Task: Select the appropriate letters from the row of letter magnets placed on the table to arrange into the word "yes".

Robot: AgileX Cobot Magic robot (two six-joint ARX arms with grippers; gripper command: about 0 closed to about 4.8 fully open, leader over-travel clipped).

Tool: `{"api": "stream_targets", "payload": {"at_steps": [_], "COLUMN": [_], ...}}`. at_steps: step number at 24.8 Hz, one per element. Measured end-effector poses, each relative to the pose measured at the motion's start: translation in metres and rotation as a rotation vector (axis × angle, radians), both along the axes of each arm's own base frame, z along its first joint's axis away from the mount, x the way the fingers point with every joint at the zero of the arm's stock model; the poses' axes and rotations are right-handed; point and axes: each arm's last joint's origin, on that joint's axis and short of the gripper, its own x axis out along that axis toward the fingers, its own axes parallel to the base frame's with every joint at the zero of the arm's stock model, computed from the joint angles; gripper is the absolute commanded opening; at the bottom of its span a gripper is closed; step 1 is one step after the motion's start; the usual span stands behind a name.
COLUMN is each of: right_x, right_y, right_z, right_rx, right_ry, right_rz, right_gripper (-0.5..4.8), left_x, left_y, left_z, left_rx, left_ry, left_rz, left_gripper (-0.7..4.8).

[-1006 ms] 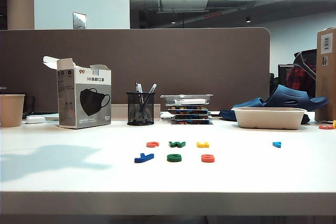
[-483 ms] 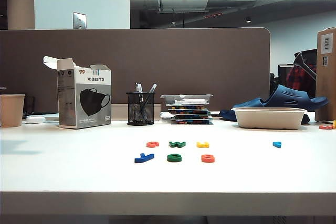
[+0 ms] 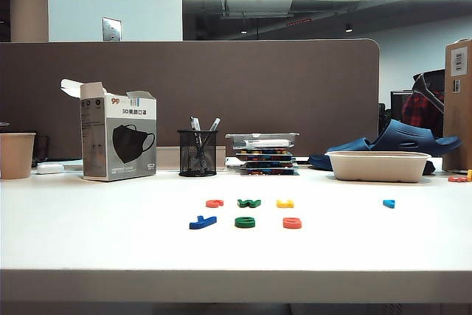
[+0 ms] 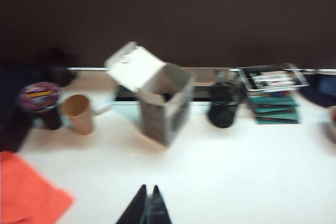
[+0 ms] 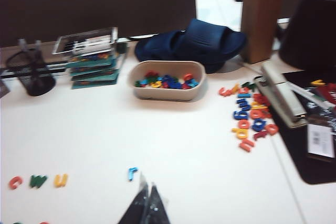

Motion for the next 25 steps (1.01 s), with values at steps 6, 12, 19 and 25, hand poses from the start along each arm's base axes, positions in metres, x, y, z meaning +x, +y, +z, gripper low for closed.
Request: {"api": "stream_targets", "payload": {"at_steps": [6,12,19,25], "right_x": [0.000,0.000,-0.007,-0.004], "right_y": [0.000,0.000,0.001,0.001], "right_z": [-0.012,-0.024,-0.046,-0.066], "right_rx": [0.008,0.008,0.005,0.016], "right_ry": [0.005,0.005,-0.025,-0.028], "right_rz": [0.003,0.003,0.003,0.000], "right_gripper": [-0.02,-0.02,-0.02,-0.02], "left_x": [-0.017,-0.016,-0.048,-0.091], "left_y": [0.005,0.005,0.013,0.022], "left_z": [-0.008,-0.039,-0.080,-0.111], "left_rx": [0.029,0.053,-0.017,-0.043], "left_ry": [-0.004,0.078,0.038,-0.019], "left_rz": [0.031,0.050,0.073,0.058], "left_gripper": [-0.05,-0.05,-0.05,-0.05]}}
